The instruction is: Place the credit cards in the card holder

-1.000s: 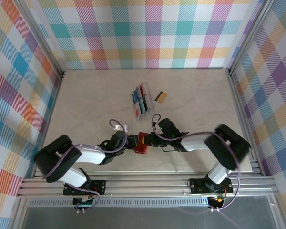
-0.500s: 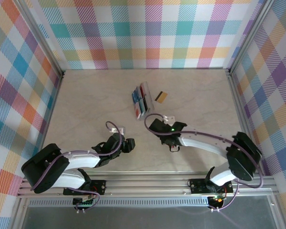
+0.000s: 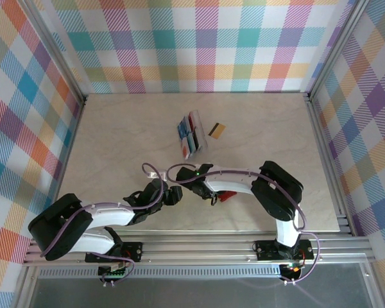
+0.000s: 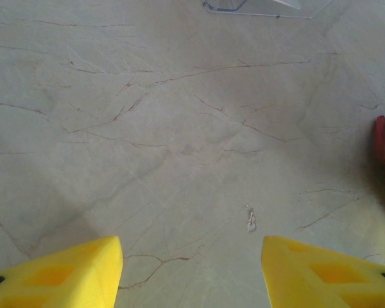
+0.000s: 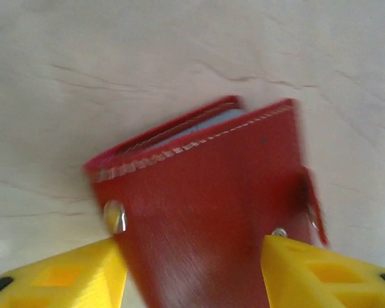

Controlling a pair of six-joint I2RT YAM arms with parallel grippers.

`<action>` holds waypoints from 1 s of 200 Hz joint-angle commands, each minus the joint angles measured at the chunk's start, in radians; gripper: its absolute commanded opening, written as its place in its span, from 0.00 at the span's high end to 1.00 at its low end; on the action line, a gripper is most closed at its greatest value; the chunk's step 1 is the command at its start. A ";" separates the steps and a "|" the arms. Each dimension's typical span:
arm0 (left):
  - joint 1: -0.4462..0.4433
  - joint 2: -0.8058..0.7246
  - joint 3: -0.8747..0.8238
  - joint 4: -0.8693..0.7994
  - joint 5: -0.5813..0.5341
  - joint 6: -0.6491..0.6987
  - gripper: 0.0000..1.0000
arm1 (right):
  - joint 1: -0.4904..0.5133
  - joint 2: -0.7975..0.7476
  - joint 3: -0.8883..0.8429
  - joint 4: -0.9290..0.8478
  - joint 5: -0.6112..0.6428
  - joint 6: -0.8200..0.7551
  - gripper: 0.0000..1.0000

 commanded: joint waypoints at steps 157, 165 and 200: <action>-0.102 0.314 0.341 -0.099 0.255 0.083 0.40 | -0.202 -0.314 -0.310 0.384 -0.187 -0.143 0.40; -0.102 0.332 0.358 -0.105 0.259 0.085 0.42 | -0.204 -0.299 -0.304 0.382 -0.175 -0.140 0.45; -0.102 0.384 0.399 -0.108 0.275 0.085 0.44 | -0.204 -0.285 -0.305 0.363 -0.121 -0.114 0.55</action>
